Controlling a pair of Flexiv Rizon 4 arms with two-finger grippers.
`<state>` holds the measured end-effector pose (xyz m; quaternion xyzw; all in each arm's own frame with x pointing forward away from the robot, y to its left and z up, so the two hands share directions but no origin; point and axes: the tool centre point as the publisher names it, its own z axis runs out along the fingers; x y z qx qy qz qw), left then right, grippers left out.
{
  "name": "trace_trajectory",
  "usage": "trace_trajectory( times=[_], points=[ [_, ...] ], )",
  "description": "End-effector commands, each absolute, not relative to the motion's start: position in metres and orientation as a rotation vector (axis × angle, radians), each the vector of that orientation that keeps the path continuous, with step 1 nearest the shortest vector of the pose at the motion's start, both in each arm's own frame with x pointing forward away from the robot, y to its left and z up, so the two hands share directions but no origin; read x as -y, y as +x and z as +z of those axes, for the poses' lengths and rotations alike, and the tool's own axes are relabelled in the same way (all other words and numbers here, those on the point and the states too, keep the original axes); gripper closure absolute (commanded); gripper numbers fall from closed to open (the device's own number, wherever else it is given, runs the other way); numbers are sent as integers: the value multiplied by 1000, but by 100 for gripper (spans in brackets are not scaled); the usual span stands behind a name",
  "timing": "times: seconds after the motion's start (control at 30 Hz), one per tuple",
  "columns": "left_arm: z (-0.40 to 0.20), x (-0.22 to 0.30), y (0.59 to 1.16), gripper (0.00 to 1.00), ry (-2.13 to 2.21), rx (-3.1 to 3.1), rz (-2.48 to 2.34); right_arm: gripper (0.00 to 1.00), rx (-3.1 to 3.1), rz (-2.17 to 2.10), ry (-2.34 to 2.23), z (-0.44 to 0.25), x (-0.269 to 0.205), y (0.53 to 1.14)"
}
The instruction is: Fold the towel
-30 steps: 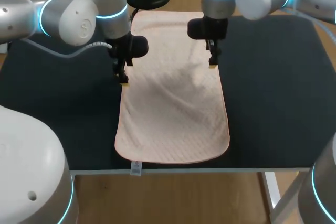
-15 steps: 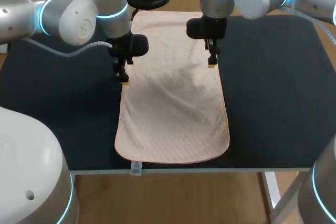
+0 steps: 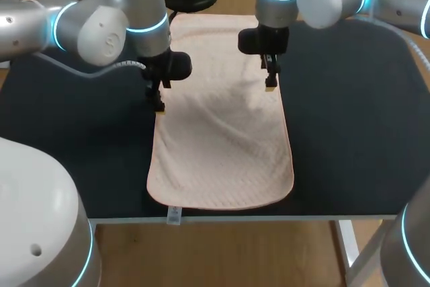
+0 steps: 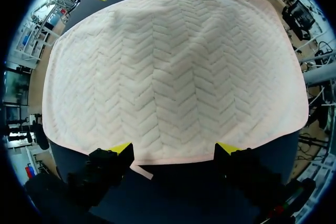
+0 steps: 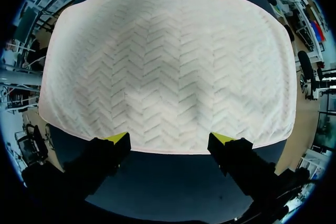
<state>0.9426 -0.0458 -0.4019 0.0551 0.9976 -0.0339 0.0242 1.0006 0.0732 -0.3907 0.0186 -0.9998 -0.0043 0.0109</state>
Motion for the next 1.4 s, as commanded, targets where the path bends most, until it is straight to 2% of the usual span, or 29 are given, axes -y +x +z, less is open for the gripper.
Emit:
trace_trajectory(
  times=[0.03, 1.4],
  points=[
    [-415, 52, 951, 0, 174, -3100, -93, 0, 3110, -22, 67, -401, -73, 1003],
    [-444, 56, 958, 0, 223, -3159, -111, 0, 3102, -46, 17, -443, -68, 1000]
  ],
)
